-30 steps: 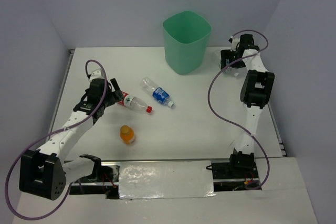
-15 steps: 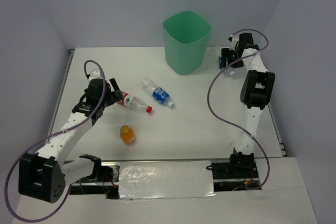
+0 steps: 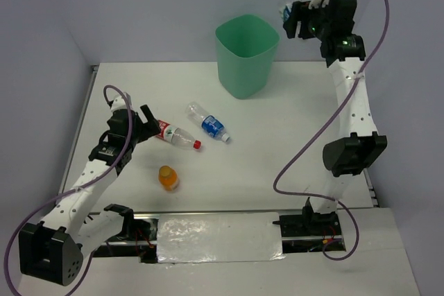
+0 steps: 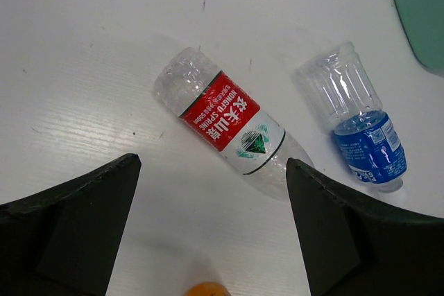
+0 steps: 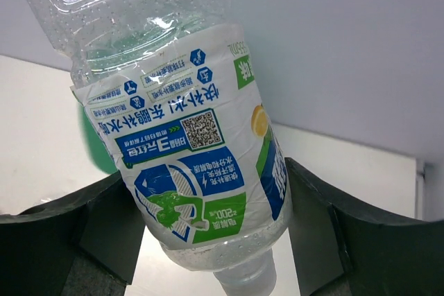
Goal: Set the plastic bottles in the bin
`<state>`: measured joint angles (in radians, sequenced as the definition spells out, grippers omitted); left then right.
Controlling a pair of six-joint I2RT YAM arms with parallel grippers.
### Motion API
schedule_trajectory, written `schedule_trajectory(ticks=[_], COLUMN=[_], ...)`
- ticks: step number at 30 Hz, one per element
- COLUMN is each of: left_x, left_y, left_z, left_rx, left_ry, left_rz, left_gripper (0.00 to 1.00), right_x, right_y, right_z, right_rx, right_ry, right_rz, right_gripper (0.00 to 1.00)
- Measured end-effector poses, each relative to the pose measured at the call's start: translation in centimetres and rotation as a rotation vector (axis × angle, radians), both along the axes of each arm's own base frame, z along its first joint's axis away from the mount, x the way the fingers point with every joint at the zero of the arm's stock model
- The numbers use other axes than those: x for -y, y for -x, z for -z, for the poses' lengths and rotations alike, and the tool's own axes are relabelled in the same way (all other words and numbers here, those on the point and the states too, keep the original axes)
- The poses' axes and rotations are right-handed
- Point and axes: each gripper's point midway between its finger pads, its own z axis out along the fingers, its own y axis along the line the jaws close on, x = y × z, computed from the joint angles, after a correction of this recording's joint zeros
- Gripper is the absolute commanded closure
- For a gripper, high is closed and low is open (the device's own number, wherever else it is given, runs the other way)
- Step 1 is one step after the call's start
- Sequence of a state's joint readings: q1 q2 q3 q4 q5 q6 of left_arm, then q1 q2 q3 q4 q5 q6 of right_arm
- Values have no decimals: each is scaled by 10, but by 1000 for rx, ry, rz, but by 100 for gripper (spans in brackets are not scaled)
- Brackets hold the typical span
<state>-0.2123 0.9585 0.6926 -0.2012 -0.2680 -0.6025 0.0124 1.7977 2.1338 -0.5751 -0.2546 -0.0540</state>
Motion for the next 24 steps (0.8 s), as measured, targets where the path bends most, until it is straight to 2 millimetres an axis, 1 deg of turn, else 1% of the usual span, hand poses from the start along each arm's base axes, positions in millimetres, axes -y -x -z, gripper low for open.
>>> schedule_trajectory(ticks=[1,2,4,5,7,8,9,10,12,14,16,20,24], left_x=[0,-1,-3,-3,-4,-5,-5,-5,-5,-4,-4,-5,-5], left_y=[0,1,2,3,4,4,3,3,3,3,3,3,2], left_z=[1,2,5,7,10,10,10,9,9,9,10,12,18], left_rx=[-2,-4,-11,-15,-20,-20,-20,-19,-19,-18,-20,-27,-48], left_ry=[0,-1,-6,-8,-11,-12,-11,-11,-10,-10,-10,-13,-19], left_rz=[-1,-4,-14,-16,-20,-22,-22,-23,-23,-22,-22,-24,-28], left_gripper=[1,1,1,1,1,1,1,1,1,1,1,1,1], right_x=[-16,-30,-62,-74,-89,-92,-94,-94,-94,-92,-93,-101,-115], right_y=[1,1,-3,-7,-16,-21,-27,-33,-44,-51,-53,-51,-42], right_z=[-10,-17,-22,-20,-10,-2,5,12,26,33,35,30,26], right_rx=[27,43,64,64,50,37,24,12,-6,-13,-13,15,30], right_ry=[7,13,21,23,25,26,25,23,36,49,60,99,138], right_rz=[-17,-34,-65,-77,-82,-78,-69,-57,-37,-17,-10,-18,-39], right_gripper=[43,41,36,34,26,20,7,4,0,0,0,0,0])
